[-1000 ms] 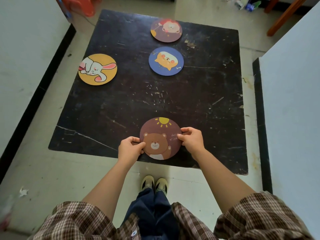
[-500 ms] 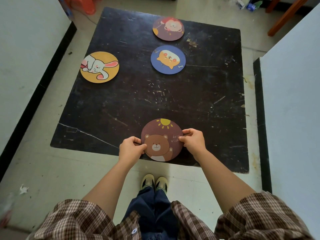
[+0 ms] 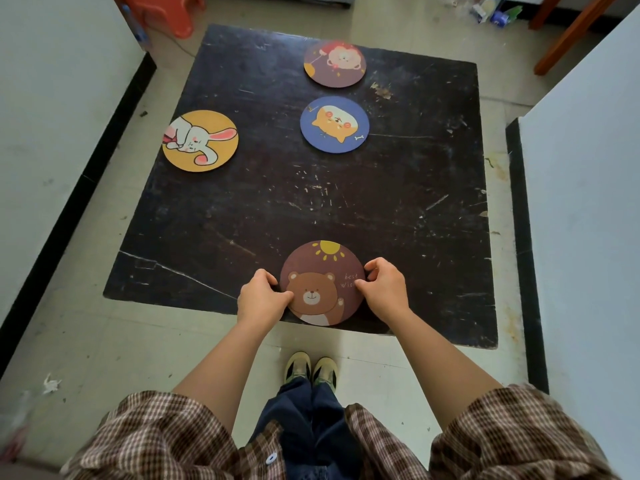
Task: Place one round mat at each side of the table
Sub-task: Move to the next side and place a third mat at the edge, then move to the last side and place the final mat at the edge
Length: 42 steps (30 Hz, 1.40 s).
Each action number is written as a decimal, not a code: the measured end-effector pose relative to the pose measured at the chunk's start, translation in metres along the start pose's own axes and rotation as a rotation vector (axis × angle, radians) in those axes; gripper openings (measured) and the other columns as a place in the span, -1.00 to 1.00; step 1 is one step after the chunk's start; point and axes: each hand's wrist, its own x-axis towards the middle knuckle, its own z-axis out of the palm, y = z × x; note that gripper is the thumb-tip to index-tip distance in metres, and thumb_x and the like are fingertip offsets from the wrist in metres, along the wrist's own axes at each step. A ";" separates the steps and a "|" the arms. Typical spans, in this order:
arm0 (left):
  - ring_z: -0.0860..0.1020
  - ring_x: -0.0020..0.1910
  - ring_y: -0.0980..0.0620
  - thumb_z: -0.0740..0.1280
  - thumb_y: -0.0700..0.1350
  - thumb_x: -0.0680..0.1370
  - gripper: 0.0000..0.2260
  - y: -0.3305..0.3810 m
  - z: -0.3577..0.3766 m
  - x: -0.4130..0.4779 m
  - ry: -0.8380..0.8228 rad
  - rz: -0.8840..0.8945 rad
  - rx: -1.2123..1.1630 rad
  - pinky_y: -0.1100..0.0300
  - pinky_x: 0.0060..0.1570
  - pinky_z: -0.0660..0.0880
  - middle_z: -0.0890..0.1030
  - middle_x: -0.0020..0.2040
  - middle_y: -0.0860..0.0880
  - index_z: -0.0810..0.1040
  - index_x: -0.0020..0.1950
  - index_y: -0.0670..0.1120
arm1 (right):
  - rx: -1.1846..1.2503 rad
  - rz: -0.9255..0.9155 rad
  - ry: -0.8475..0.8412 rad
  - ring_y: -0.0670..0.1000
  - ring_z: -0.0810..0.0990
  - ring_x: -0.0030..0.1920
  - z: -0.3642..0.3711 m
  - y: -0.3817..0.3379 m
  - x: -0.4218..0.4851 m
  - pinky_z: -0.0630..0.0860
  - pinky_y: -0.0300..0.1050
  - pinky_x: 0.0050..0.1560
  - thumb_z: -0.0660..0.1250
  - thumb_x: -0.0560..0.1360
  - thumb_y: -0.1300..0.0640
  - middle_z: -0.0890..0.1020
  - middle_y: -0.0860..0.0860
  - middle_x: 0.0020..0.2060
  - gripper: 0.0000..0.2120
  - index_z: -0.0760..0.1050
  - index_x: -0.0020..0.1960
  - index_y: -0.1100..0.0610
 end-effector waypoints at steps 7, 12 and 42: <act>0.52 -0.27 0.07 0.46 -0.05 0.39 -0.72 0.015 0.002 0.003 -0.019 0.044 0.031 0.28 -0.46 0.38 0.57 -0.16 -0.01 0.39 -0.06 0.00 | -0.007 0.001 -0.013 -0.03 0.52 -0.09 -0.009 -0.001 -0.002 0.46 -0.18 -0.14 0.46 0.39 0.11 0.54 0.01 -0.05 -0.68 0.46 0.10 0.08; 0.53 -0.11 0.02 0.43 -0.02 0.42 -0.74 0.043 0.010 -0.001 -0.017 0.175 0.028 0.21 -0.29 0.48 0.51 -0.03 0.00 0.40 0.00 0.02 | 0.005 0.000 0.002 -0.05 0.51 -0.09 -0.022 0.001 -0.004 0.44 -0.19 -0.14 0.45 0.40 0.09 0.53 0.00 -0.04 -0.67 0.47 0.11 0.08; 0.27 0.34 -0.05 0.28 0.00 0.52 -0.65 0.252 0.224 -0.105 0.330 -0.021 -0.118 0.03 0.26 0.34 0.37 0.35 -0.07 0.41 0.28 -0.04 | -0.166 -0.381 -0.202 -0.09 0.48 -0.11 -0.218 0.145 0.119 0.41 -0.22 -0.16 0.43 0.41 0.01 0.57 -0.01 0.02 -0.64 0.47 0.16 0.06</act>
